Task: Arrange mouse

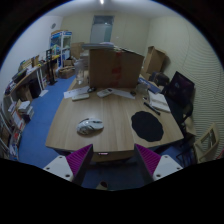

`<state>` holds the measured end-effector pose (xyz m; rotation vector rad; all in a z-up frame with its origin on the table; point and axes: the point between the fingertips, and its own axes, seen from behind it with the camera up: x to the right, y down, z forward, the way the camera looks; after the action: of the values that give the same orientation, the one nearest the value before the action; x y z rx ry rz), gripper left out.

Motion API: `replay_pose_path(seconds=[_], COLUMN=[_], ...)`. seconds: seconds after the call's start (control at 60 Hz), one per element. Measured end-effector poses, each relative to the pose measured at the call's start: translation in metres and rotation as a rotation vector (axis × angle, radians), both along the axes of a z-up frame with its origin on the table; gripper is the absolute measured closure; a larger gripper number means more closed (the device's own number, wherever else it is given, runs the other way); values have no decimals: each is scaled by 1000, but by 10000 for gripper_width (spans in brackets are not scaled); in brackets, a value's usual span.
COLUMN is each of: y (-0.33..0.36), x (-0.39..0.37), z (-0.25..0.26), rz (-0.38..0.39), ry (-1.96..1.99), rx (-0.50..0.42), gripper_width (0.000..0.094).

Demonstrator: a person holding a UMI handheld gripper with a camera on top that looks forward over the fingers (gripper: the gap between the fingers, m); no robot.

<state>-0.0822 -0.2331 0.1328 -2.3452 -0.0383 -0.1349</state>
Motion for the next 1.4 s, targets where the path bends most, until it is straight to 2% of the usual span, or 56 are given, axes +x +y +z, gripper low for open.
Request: replay_pose_path(seconds=[0.233, 0.317, 0.383, 0.583, 0.783, 0.933, 1.05, 1.4], y=[17, 26, 30, 47, 94, 113, 123, 195], x=[-18, -37, -54, -102, -125, -134, -142, -135], z=[13, 8, -7, -67, -105, -129, -142, -150], rz=[-1, 22, 41, 143, 187, 219, 198, 70], ry=[24, 90, 130, 202, 255, 244, 264, 134], rx=[55, 84, 78, -21, 13, -10, -35, 12], gripper_width=[79, 77, 79, 90, 97, 96, 92, 101])
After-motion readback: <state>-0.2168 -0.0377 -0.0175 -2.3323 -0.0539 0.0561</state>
